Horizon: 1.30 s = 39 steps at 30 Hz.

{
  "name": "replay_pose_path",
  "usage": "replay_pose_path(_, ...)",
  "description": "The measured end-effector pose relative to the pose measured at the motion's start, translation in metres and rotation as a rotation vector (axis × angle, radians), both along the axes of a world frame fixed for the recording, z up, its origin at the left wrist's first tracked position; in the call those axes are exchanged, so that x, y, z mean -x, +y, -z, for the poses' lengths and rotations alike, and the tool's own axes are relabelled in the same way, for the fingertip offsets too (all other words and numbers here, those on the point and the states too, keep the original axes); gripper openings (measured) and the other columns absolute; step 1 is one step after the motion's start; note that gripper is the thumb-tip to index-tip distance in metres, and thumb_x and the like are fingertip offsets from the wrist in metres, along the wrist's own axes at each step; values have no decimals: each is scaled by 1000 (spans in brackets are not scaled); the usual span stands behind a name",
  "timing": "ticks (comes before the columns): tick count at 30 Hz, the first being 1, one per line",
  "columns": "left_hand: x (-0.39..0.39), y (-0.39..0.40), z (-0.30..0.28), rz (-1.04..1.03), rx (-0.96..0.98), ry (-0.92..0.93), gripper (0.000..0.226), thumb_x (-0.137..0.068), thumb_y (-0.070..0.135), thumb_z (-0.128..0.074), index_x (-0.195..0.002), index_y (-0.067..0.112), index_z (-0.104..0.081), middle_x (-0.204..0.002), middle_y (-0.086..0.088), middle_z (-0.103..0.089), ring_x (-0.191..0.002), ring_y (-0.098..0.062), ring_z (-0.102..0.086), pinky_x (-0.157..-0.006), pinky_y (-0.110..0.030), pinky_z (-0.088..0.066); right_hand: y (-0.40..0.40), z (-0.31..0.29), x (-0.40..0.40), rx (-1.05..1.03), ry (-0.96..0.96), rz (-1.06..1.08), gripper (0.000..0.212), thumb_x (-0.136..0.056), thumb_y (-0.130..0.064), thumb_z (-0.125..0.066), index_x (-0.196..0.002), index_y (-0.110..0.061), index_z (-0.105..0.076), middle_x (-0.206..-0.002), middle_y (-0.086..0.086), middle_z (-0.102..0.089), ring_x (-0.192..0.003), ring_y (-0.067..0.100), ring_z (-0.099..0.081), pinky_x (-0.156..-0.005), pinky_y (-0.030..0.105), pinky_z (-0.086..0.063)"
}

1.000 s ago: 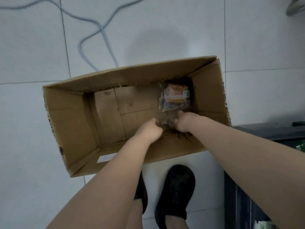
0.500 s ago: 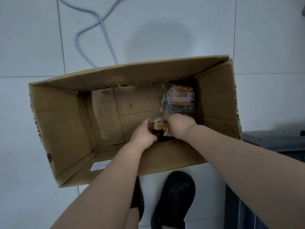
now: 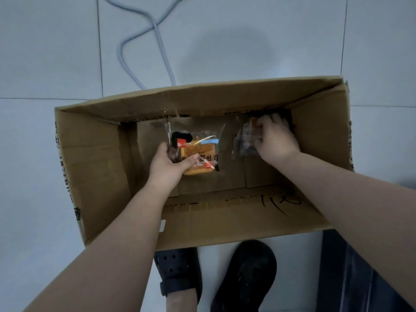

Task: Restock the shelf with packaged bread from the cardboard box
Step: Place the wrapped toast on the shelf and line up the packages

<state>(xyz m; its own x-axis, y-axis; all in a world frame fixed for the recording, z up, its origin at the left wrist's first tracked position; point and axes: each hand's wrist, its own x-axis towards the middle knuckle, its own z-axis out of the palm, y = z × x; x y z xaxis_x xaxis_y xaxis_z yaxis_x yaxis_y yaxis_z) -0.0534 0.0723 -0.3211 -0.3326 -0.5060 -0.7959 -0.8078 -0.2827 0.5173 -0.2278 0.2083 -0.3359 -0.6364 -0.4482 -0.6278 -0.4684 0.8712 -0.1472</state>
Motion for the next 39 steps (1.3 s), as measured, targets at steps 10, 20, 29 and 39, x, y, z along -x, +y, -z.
replay_pose_path(10, -12, -5, -5, -235, -174, 42, 39, -81, 27, -69, -113, 24, -47, -114, 1, -61, -101, -15, -62, -81, -32, -55, -5, 21, -3, -284, 56, -329, 94, -80, -29, -70, -148, -19, -5, -149, 15, -20, -138, 38, -19, -93, 45, -43)
replay_pose_path(20, -33, -17, -82, -237, -203, 59, 49, -80, 21, -70, -123, 18, -47, -117, 0, -62, -100, -19, -65, -67, -27, -53, -5, -51, -46, 49, -536, 386, 76, -70, -14, -77, -130, -20, -31, -119, 7, -51, -103, 22, -54, -82, 34, -51)
replay_pose_path(29, 12, -70, -313, -191, 8, 251, 36, -79, 22, -72, -109, 22, -52, -108, -2, -65, -90, -18, -65, -58, -26, -48, -29, -302, -15, 644, -1328, 1125, 71, -47, -19, -83, -112, -6, -59, -106, 18, -65, -94, 32, -63, -80, 40, -53)
replay_pose_path(39, 99, -76, -690, 24, 246, 659, 24, -78, 16, -72, -94, 22, -55, -92, 2, -68, -69, -11, -60, -47, -18, -43, -41, -675, 41, 1214, -1346, 919, 62, -50, -33, -85, -104, -8, -67, -103, 19, -66, -86, 32, -68, -71, 38, -54)
